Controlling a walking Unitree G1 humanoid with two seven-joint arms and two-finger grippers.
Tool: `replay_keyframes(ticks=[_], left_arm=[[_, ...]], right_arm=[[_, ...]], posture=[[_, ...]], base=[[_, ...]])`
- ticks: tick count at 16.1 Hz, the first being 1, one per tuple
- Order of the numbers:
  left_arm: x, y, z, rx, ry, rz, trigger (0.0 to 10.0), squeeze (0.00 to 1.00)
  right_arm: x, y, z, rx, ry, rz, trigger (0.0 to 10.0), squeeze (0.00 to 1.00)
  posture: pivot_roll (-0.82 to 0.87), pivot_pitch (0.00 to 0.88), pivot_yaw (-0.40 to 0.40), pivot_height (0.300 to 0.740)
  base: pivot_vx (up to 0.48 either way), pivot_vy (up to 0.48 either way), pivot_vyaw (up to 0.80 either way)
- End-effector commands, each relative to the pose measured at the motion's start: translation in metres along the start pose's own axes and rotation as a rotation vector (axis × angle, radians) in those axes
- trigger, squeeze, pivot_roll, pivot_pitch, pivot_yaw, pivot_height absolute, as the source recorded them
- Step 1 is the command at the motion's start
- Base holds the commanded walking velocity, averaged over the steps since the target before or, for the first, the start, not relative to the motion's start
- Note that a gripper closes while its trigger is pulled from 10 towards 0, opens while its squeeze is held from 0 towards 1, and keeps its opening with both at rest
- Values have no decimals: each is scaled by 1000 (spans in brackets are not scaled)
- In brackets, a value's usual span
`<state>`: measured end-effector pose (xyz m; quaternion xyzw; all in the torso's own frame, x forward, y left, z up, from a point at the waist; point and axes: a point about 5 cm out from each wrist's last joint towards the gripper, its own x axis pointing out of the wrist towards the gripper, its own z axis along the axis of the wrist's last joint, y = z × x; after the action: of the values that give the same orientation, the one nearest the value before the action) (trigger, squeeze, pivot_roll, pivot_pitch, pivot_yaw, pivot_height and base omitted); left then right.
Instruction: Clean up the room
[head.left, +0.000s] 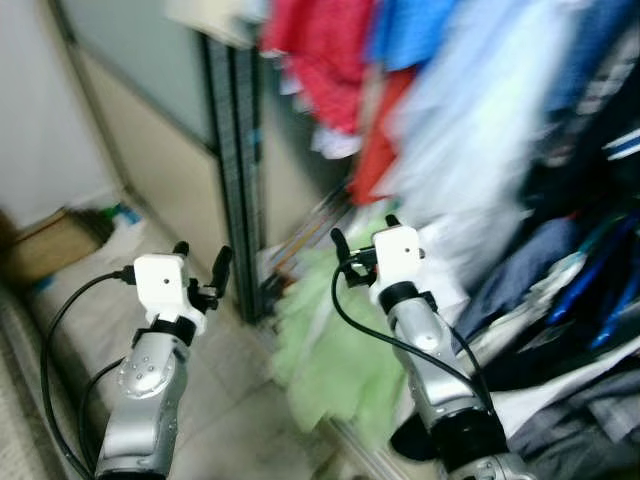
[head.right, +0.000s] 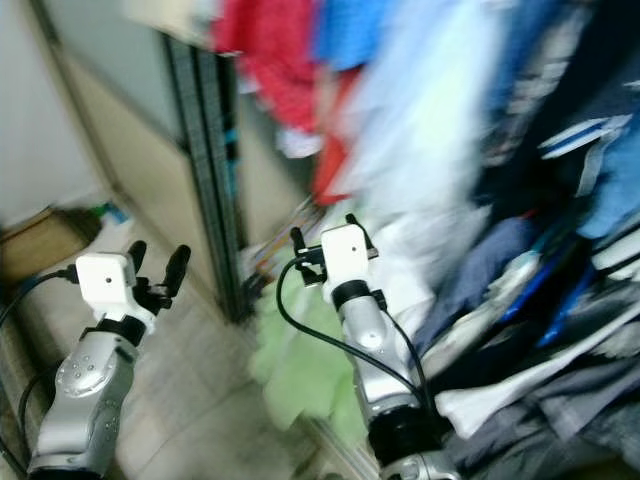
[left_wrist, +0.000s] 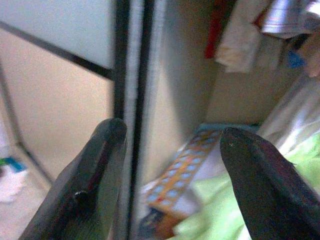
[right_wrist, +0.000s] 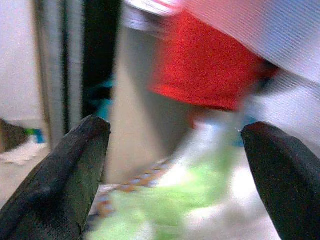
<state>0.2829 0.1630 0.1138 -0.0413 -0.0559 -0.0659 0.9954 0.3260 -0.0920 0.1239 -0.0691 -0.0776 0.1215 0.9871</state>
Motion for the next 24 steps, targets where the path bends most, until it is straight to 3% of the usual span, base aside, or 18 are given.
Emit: replay_keyframes(ticks=[1,11,18,20,24], left_arm=[[-1,-1,1,-1,1,-12,10000,0],[0,1,-1,-17,13,10,10000,0],[-2,3,2,5,1,30,10000,0],[-5,8,8,47,-18,47,10000,0],[-25,24,11,112,6,56,10000,0]], right_arm=[[1,-1,0,4,3,-6,10000,0],[0,-2,-2,-38,6,-3,10000,0],[0,0,0,-25,-3,7,10000,0],[-1,-5,3,-15,-15,-8,10000,0],[-11,-28,2,-16,-15,-92,10000,0]], posture=[[-78,99,-86,740],[-82,104,-82,740],[-75,100,-81,740],[-68,89,-73,740],[-35,61,-41,740]], base=[[326,0,0],[0,0,0],[0,0,800],[0,0,800],[0,0,800]])
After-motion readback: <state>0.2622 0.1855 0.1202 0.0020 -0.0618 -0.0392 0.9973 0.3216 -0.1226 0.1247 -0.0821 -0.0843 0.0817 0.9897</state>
